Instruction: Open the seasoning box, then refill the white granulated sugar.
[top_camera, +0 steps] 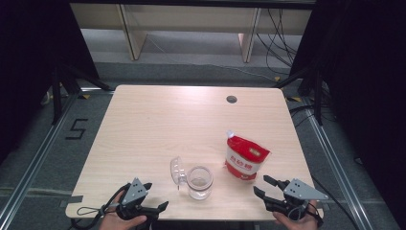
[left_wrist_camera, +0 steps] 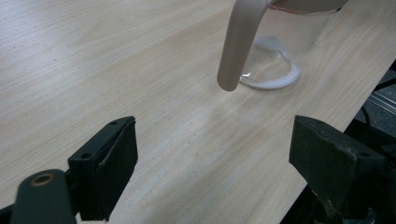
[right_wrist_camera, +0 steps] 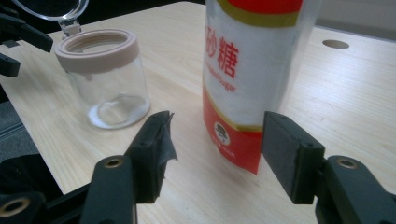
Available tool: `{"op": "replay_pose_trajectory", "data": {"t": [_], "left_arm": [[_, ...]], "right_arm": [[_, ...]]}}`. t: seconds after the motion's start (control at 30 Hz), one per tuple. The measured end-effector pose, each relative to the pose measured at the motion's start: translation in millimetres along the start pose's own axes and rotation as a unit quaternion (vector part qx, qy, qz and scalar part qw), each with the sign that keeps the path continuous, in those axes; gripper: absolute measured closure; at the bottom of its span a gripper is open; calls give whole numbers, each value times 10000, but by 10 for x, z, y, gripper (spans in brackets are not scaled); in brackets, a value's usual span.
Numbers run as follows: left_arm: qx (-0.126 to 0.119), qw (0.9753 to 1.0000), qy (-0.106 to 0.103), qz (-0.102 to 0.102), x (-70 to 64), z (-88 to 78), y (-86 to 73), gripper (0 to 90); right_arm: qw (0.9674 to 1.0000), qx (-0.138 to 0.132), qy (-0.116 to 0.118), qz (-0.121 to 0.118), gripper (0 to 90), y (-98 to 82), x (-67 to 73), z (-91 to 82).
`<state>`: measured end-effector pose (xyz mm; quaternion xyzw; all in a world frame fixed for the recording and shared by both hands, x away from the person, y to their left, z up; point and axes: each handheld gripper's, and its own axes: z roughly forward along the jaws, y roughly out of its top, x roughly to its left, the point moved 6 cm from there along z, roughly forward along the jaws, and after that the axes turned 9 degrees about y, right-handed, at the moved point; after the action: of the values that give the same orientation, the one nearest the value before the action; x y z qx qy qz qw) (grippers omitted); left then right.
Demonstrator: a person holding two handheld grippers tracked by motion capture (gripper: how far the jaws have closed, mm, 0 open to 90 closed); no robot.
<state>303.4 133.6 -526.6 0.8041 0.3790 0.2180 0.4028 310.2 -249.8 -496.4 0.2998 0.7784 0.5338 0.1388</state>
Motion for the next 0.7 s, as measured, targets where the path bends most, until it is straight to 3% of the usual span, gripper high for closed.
{"op": "replay_pose_trajectory", "data": {"t": [0.03,0.07,0.17,0.2,0.37,0.43,0.47,0.57,0.6,0.63,0.67,0.7], "left_arm": [[0,10000,0,0,0,0,0,152],[17,9999,23,-169,-16,8,-5,151],[32,10000,-3,16,-1,4,-5,152],[-35,10000,-6,-90,-17,12,3,151],[-102,9998,-22,-154,-30,9,8,152],[-72,9997,-25,-229,-42,8,2,151],[-45,9998,-11,-214,-38,2,-2,151],[-82,9999,7,-72,-24,-18,2,151],[-45,9997,59,240,25,-26,-2,151],[-34,10000,24,-32,-22,-40,-11,152],[-72,9998,16,-185,-44,-38,-9,151],[-72,9998,16,-185,-44,-38,-9,151]], "right_arm": [[10000,0,0,0,431,0,0,0],[10000,-29,-21,47,421,-17,-17,4],[9998,32,-60,196,404,-35,2,-6],[9998,36,-70,201,400,-34,1,-5],[9998,39,-81,158,385,-35,-21,1],[9999,-26,-128,-3,382,-22,-49,6],[9998,-50,-150,-77,379,-16,-67,6],[9998,-41,-154,120,342,-22,-65,13],[9996,-68,-156,227,331,-23,-62,23],[9995,-68,-149,268,323,-20,-64,23],[9998,-101,-142,109,316,-9,-93,33],[9998,-101,-142,109,316,-9,-93,33]]}}
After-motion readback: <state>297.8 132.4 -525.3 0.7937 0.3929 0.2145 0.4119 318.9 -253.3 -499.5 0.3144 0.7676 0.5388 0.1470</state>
